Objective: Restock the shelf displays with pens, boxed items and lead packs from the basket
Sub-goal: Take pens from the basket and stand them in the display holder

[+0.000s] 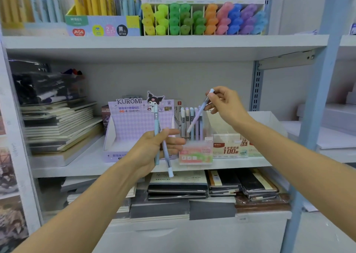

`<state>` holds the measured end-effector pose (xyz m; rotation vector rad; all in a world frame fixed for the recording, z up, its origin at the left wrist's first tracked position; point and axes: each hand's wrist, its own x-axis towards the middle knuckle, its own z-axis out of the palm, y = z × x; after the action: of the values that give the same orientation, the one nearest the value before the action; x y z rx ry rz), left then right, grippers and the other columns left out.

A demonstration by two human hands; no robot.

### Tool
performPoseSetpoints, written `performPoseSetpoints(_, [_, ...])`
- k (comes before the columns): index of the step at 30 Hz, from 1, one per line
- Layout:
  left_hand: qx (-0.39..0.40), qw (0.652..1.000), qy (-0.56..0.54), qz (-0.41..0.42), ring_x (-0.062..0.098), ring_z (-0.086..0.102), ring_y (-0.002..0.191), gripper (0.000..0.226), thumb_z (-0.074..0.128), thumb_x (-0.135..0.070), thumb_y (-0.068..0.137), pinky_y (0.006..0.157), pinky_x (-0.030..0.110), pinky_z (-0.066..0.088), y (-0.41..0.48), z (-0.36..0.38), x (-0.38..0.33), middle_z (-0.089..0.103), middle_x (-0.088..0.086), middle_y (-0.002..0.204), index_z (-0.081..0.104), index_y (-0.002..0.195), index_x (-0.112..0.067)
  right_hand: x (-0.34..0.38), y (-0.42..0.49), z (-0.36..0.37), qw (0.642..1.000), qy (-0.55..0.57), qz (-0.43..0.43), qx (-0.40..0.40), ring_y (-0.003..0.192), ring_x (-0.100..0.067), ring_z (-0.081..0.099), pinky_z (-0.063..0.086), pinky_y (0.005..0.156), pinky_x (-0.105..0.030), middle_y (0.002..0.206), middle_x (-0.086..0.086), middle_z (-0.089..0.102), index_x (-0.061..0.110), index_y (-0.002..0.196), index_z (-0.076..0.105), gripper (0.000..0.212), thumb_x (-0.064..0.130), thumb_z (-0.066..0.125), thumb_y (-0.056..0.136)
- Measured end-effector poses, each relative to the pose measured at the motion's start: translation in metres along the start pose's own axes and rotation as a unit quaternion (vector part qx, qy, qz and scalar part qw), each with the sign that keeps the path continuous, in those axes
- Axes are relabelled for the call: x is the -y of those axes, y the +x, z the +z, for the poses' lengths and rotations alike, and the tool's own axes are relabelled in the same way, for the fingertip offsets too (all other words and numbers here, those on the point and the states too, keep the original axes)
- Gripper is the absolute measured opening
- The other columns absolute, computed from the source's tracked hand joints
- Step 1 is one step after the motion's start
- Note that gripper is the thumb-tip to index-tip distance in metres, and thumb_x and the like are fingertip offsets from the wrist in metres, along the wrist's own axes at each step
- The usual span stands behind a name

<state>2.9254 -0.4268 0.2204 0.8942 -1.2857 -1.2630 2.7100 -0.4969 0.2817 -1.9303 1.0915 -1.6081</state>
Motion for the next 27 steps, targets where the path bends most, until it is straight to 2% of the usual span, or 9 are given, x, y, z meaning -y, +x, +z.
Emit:
performPoseSetpoints(2, [0.008,1.0,0.002,-0.003,0.027,0.071,0.068,0.037,0.041,-0.034,0.102,0.065,0.032,0.06,-0.001,0.0,0.001,0.072,0.015,0.075,0.066,0.113,-0.009,-0.005,0.001,0.006,0.999,-0.031,-0.011,0.011,0.072,-0.017,0.069,0.054,0.059,-0.02,0.09,-0.009,0.068,0.007,0.105,0.061,0.013,0.012,0.05,0.1])
performPoseSetpoints(4, [-0.003,1.0,0.024,-0.006,0.017,0.05,0.045,0.04,0.041,-0.043,0.101,0.052,0.028,0.053,-0.002,-0.002,0.002,0.052,0.003,0.055,0.065,0.114,-0.015,-0.008,0.001,0.014,0.997,-0.062,-0.017,0.032,0.074,-0.017,0.07,0.054,0.059,-0.017,0.088,-0.006,0.068,0.009,0.104,0.062,0.013,0.012,0.051,0.099])
performPoseSetpoints(6, [-0.007,0.999,0.041,-0.021,0.01,0.026,0.041,0.039,0.041,-0.047,0.1,0.039,0.021,0.036,-0.001,-0.003,0.003,0.029,-0.006,0.052,0.063,0.116,-0.02,-0.012,0.002,0.021,0.994,-0.097,-0.023,0.054,0.076,-0.019,0.07,0.055,0.062,-0.018,0.087,-0.005,0.068,0.009,0.103,0.064,0.013,0.012,0.052,0.099])
performPoseSetpoints(8, [-0.001,0.998,0.033,-0.045,0.008,0.02,0.041,0.037,0.042,-0.046,0.1,0.035,0.019,0.026,0.002,-0.005,0.004,0.024,-0.007,0.055,0.058,0.119,-0.018,-0.015,0.004,0.026,0.988,-0.131,-0.033,0.072,0.077,-0.019,0.07,0.057,0.068,-0.023,0.087,-0.005,0.068,0.007,0.108,0.065,0.016,0.011,0.052,0.099])
performPoseSetpoints(13, [0.011,0.997,-0.035,-0.067,0.009,0.026,0.041,0.018,0.042,-0.011,0.101,0.038,0.022,0.03,0.01,-0.007,0.009,0.042,-0.001,0.058,0.052,0.115,-0.005,-0.013,0.013,0.022,0.98,-0.154,-0.033,0.125,0.078,-0.017,0.071,0.058,0.073,-0.023,0.09,-0.009,0.069,0.005,0.109,0.065,0.018,0.012,0.051,0.1])
performPoseSetpoints(16, [0.023,0.995,-0.077,-0.06,0.01,0.031,0.044,0.021,0.037,0.002,0.096,0.041,0.023,0.035,0.013,-0.008,0.013,0.047,0.002,0.063,0.054,0.107,-0.002,-0.011,0.014,0.024,0.981,-0.135,-0.026,0.139,0.077,-0.019,0.071,0.058,0.071,-0.023,0.088,-0.011,0.07,0.005,0.107,0.063,0.015,0.012,0.052,0.099])
performPoseSetpoints(19, [0.045,0.994,-0.081,-0.053,0.01,0.036,0.045,0.022,0.039,0.003,0.098,0.044,0.022,0.039,0.014,-0.01,0.014,0.056,0.004,0.068,0.056,0.111,0.001,-0.013,0.012,0.032,0.987,-0.114,-0.028,0.113,0.07,-0.017,0.07,0.056,0.062,-0.021,0.083,-0.007,0.069,0.014,0.112,0.056,0.015,0.012,0.056,0.097])
performPoseSetpoints(22, [0.082,0.995,-0.052,-0.031,0.011,0.044,0.049,0.025,0.042,-0.002,0.101,0.051,0.023,0.045,0.012,-0.014,0.015,0.066,0.011,0.079,0.057,0.121,0.002,-0.019,0.01,0.04,0.986,-0.142,-0.051,0.07,0.069,-0.013,0.067,0.054,0.06,-0.024,0.08,0.0,0.068,0.018,0.101,0.059,0.011,0.014,0.064,0.092])
performPoseSetpoints(27, [0.104,0.994,-0.024,-0.012,0.011,0.049,0.05,0.029,0.047,-0.014,0.1,0.053,0.024,0.049,0.007,-0.018,0.015,0.068,0.009,0.08,0.058,0.124,-0.003,-0.022,0.014,0.04,0.969,-0.229,-0.027,0.093,0.068,-0.007,0.054,0.046,0.071,-0.026,0.081,0.002,0.064,0.012,0.106,0.071,0.018,0.01,0.069,0.088])
